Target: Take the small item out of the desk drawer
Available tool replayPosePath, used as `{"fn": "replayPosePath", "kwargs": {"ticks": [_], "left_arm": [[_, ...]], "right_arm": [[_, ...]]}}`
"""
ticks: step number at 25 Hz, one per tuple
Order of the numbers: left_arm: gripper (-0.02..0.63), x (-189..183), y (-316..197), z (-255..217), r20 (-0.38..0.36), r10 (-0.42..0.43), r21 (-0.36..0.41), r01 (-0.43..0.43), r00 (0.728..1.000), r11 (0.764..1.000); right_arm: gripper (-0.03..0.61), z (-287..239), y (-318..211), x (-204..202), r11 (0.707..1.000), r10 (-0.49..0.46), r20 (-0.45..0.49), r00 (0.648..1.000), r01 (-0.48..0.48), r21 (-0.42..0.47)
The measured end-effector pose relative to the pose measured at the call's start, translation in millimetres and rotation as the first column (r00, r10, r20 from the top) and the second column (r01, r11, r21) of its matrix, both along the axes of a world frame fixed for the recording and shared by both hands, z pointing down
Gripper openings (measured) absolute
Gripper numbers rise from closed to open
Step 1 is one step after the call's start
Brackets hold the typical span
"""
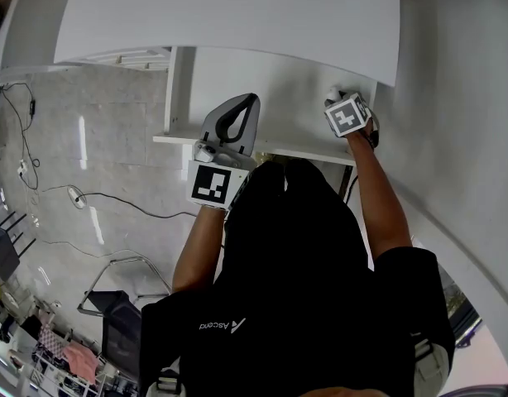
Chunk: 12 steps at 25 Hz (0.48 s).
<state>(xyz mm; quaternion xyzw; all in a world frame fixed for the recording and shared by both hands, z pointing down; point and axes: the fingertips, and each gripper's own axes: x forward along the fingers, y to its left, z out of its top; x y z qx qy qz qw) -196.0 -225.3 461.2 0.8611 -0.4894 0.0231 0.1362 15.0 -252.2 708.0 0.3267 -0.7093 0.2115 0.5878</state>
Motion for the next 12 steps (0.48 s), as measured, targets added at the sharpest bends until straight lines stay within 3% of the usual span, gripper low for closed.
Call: {"fn": "replayPosePath", "kwargs": {"ticks": [7,12], "left_arm": [[-0.002,16,4,-5,0.012,0.027,0.020,-0.027,1.000,0.999],[-0.002,37,8,-21,0.030,0.045,0.041,-0.046,0.999,0.998]], "right_arm": [[0.167,-45,2,-12,0.993,-0.005,0.173,0.985,-0.016,0.119],[0.167,-111,4,-24,0.968,-0.059,0.357,0.932,-0.034,0.250]]}}
